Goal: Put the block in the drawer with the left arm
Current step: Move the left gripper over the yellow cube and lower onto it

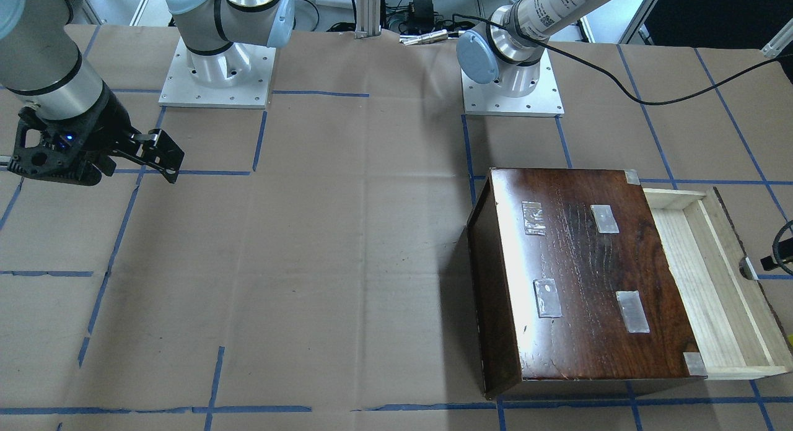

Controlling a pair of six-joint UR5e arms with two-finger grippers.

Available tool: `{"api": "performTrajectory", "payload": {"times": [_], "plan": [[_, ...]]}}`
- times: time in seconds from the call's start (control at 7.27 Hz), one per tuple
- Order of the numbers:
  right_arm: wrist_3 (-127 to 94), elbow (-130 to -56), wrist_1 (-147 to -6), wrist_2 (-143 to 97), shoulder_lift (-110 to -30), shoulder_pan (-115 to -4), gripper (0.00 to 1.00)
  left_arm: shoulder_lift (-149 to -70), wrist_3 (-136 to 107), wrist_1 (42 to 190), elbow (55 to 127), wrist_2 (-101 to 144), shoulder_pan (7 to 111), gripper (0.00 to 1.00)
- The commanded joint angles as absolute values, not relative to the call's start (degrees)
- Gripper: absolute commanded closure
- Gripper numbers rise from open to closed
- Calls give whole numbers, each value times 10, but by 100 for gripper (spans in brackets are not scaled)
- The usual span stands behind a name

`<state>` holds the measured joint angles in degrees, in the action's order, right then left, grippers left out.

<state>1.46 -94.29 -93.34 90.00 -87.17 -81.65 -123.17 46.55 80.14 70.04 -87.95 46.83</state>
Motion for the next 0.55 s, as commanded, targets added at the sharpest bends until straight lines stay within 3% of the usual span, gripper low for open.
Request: {"api": "performTrajectory", "payload": {"times": [0.0,0.41], "plan": [[14,-943,-933,900,-872,-817,0,-1289,466,735,645,-891,466,2],[15,-943,-933,900,-872,-817,0,-1387,461,722,549,-885,467,2]]}}
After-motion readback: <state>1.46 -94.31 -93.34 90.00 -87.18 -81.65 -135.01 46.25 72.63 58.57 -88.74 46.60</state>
